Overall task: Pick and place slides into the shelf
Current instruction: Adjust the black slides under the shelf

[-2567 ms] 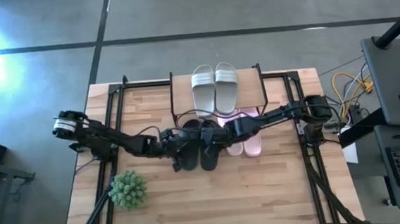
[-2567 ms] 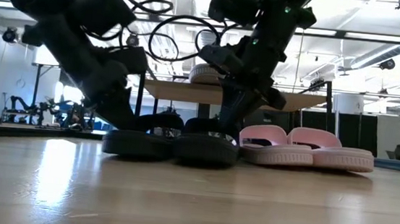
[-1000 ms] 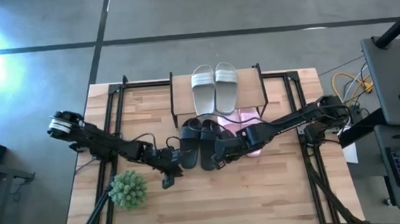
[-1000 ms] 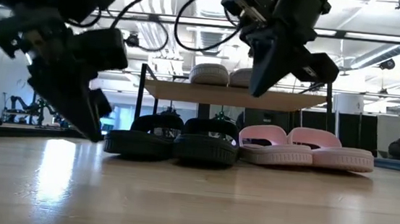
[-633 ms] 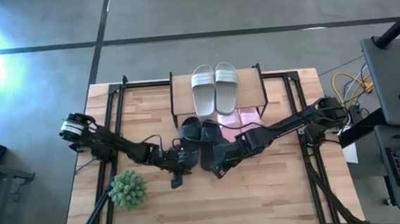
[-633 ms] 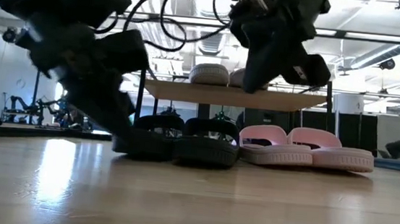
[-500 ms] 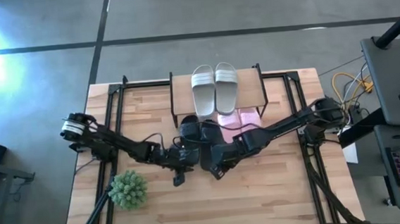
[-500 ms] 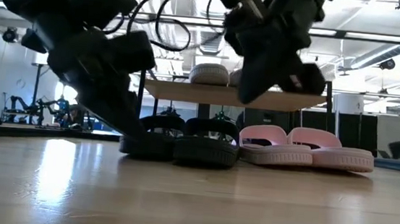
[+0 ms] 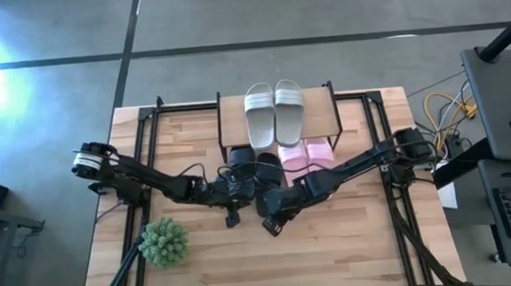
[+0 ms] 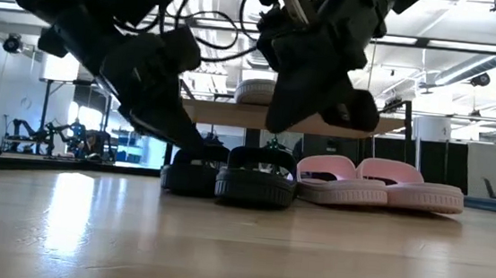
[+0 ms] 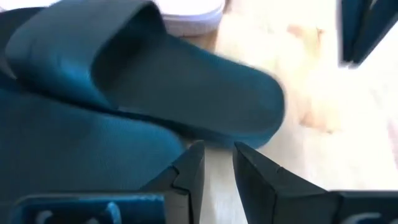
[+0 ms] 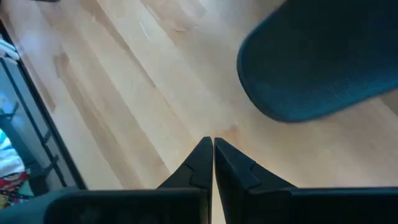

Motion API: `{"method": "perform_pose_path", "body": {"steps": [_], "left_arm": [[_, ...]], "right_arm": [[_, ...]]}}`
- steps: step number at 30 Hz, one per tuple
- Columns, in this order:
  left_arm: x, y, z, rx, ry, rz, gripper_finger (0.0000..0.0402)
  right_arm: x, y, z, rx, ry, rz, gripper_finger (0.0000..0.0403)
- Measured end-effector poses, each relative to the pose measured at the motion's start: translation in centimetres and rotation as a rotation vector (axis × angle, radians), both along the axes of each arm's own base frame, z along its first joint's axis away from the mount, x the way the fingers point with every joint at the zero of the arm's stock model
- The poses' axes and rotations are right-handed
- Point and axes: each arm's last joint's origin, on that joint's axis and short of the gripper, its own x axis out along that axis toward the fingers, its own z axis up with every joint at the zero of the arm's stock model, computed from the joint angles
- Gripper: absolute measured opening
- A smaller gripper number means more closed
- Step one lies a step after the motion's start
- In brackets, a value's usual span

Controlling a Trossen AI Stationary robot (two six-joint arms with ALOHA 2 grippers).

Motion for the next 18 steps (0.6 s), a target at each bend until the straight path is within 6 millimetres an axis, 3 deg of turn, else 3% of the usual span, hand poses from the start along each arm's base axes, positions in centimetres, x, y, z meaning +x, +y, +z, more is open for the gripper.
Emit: {"method": "perform_pose_path", "body": {"steps": [5, 13, 18], "left_arm": [[-0.9, -0.5, 1.3, -0.003, -0.010, -0.023, 0.0070], [-4.2, -2.0, 2.4, -0.025, 0.137, -0.052, 0.0070], [-5.5, -2.2, 3.5, -0.053, 0.117, -0.029, 0.0070]], "right_arm": [[0.5, 0.1, -0.6, -0.016, -0.045, 0.033, 0.0008], [0.8, 0.2, -1.4, -0.020, -0.080, 0.036, 0.0008], [0.7, 0.1, -2.0, -0.030, -0.078, 0.029, 0.0008]]}}
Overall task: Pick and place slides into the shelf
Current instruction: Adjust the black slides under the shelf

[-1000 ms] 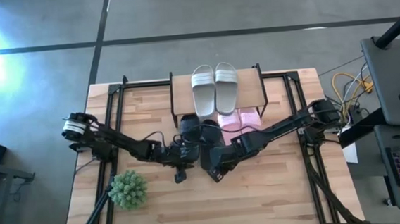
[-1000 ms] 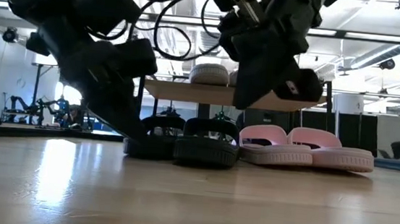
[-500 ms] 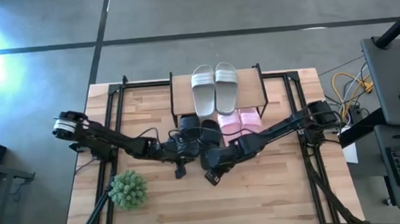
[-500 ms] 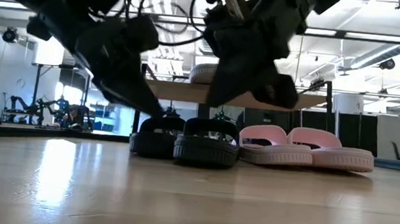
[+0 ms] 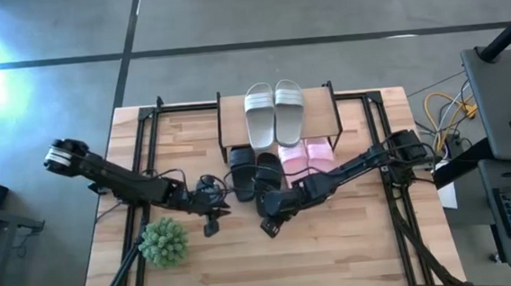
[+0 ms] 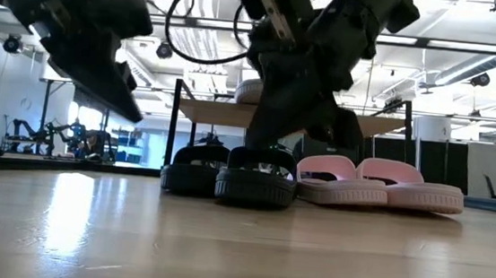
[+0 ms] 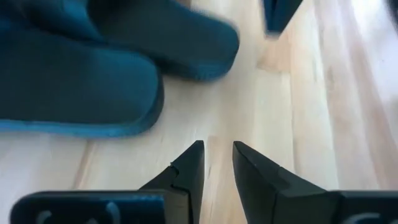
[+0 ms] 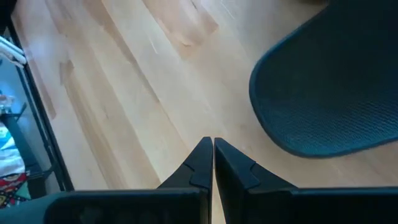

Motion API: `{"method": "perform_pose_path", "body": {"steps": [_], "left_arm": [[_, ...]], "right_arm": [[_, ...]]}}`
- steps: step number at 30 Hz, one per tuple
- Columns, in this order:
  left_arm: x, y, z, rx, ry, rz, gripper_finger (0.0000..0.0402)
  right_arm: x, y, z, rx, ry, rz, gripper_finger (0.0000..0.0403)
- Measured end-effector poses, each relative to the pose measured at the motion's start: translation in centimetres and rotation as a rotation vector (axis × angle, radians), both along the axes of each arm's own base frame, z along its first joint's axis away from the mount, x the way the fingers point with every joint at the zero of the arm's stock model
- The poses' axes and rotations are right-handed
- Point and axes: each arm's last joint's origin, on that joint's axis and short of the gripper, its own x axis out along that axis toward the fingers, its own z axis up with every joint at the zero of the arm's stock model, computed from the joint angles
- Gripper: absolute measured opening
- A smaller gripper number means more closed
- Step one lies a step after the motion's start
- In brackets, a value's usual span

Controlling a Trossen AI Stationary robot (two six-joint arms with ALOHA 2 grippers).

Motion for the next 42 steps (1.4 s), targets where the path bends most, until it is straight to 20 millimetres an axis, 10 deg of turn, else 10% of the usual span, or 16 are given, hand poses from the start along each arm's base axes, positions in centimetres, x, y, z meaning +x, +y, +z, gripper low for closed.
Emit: {"method": "perform_pose_path", "body": {"steps": [25, 42], "left_arm": [[-2.3, 1.0, 1.9, 0.088, -0.023, 0.092, 0.0070], [-2.3, 1.1, 1.7, 0.104, -0.021, 0.105, 0.0070]], "right_arm": [[0.5, -2.5, -2.5, -0.096, 0.047, 0.027, 0.0008], [0.8, -4.9, 0.2, -0.478, 0.055, -0.125, 0.0008]]}}
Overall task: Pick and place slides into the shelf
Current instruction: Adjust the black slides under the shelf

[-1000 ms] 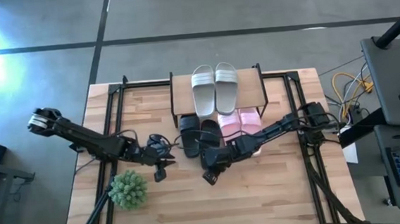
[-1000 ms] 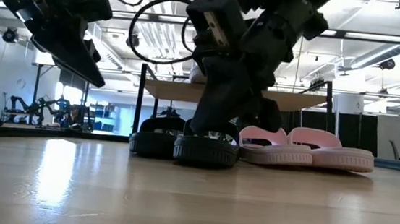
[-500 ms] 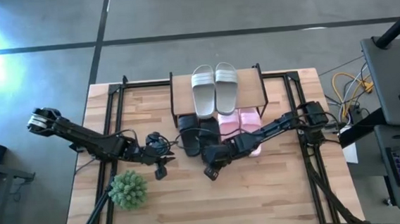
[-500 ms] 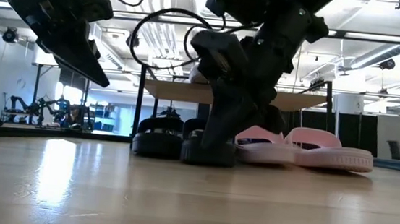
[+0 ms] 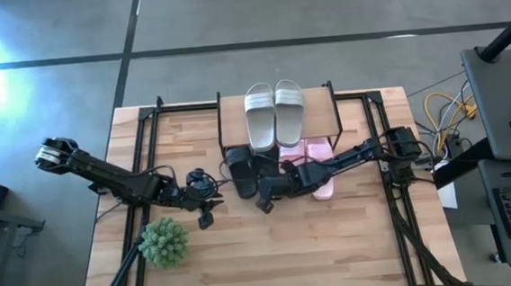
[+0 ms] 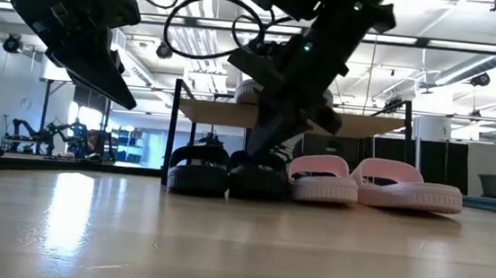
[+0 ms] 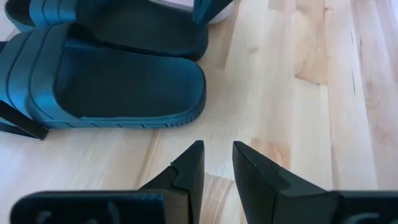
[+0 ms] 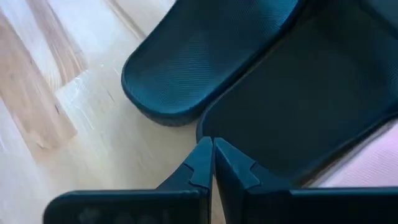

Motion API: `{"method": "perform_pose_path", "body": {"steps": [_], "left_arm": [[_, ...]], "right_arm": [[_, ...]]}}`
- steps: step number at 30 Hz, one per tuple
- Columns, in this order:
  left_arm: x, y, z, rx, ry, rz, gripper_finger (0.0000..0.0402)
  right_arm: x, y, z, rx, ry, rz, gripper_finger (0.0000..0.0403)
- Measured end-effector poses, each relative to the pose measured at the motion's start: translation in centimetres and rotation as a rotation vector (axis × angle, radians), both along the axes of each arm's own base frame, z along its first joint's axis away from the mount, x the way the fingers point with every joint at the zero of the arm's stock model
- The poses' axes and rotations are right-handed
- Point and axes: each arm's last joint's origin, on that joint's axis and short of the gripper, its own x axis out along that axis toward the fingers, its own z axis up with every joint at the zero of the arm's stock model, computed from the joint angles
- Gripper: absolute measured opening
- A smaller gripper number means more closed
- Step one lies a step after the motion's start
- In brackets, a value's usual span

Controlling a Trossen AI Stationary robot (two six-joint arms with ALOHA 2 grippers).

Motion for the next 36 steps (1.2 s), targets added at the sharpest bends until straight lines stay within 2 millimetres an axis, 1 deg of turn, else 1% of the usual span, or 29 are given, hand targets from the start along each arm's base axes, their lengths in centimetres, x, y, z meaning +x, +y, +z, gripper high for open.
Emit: {"method": "perform_pose_path", "body": {"steps": [3, 8, 10, 13, 17, 21, 25, 27, 29, 32, 34, 36], "left_arm": [[0.0, 0.0, 0.0, 0.001, 0.000, 0.001, 0.0070], [0.1, 0.0, 0.1, -0.026, -0.012, 0.011, 0.0070], [0.1, -0.1, 0.1, -0.052, -0.010, 0.001, 0.0070], [0.6, -0.4, -0.6, -0.069, 0.013, -0.016, 0.0070], [2.1, -0.9, -1.8, -0.002, 0.001, -0.094, 0.0070], [3.6, -1.2, -3.0, 0.026, -0.004, -0.114, 0.0070], [4.1, -1.3, -3.3, 0.015, 0.014, -0.096, 0.0070], [4.1, -1.2, -2.7, 0.005, -0.010, -0.086, 0.0070], [3.9, -0.9, -1.6, -0.004, -0.055, -0.076, 0.0070], [3.3, -0.1, -0.1, -0.008, -0.108, -0.042, 0.0070], [3.0, 0.4, 0.1, -0.015, -0.096, -0.026, 0.0070], [2.8, 0.7, -0.1, -0.052, -0.074, -0.039, 0.0070]], "right_arm": [[0.1, -0.1, 0.1, 0.071, 0.008, 0.033, 0.0008], [-0.2, 0.3, -0.1, 0.172, 0.057, 0.086, 0.0008], [-0.3, 0.4, -0.2, 0.179, 0.066, 0.090, 0.0008], [-0.3, 0.3, 0.0, 0.177, 0.063, 0.085, 0.0008], [-0.4, 0.1, 0.6, 0.145, 0.031, 0.041, 0.0008], [-0.8, -0.1, 2.4, 0.123, -0.036, -0.022, 0.0008], [-1.7, -0.1, 5.0, 0.127, -0.113, -0.056, 0.0008], [-2.3, -0.1, 6.4, 0.114, -0.145, -0.071, 0.0008], [-2.9, -0.3, 7.8, 0.095, -0.183, -0.085, 0.0008], [-4.1, -0.6, 9.2, 0.047, -0.194, -0.119, 0.0008], [-4.9, -0.8, 9.7, 0.022, -0.171, -0.143, 0.0008], [-5.6, -1.0, 10.1, 0.007, -0.150, -0.167, 0.0008]]}}
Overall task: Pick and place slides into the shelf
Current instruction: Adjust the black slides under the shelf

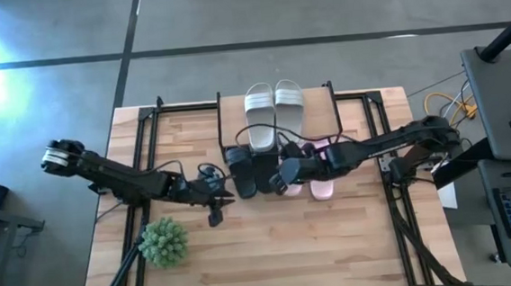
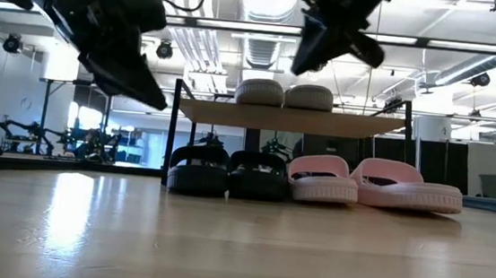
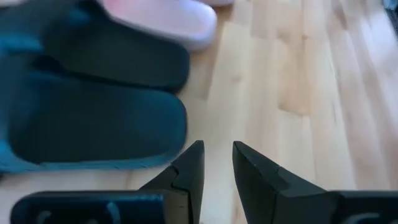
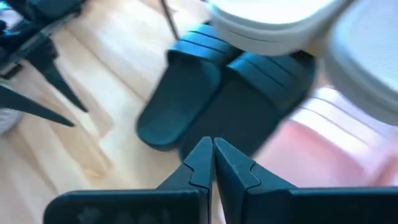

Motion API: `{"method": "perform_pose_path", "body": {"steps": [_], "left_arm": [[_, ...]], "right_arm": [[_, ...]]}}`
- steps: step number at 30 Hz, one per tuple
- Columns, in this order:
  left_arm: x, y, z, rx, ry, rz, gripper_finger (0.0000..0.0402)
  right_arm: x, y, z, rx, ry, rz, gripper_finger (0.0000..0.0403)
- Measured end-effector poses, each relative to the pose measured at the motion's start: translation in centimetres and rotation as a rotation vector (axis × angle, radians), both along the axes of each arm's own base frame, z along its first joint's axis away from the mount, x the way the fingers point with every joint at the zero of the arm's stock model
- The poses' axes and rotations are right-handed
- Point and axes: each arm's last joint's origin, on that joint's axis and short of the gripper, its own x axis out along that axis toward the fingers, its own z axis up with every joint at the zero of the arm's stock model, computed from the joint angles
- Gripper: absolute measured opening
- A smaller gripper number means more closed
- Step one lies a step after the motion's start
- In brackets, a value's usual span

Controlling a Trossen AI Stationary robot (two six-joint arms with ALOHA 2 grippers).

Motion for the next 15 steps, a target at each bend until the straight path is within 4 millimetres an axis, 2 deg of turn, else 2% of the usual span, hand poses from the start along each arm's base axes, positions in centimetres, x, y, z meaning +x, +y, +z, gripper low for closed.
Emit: {"method": "perform_pose_path", "body": {"steps": [5, 15], "left_arm": [[0.4, -0.2, -1.6, 0.012, 0.060, -0.048, 0.0070], [3.8, -1.0, -2.9, -0.004, -0.052, -0.062, 0.0070]], "right_arm": [[-1.2, -0.5, 0.5, -0.006, 0.035, -0.061, 0.0008], [-2.9, -0.9, 2.1, -0.029, 0.038, -0.071, 0.0008]]}}
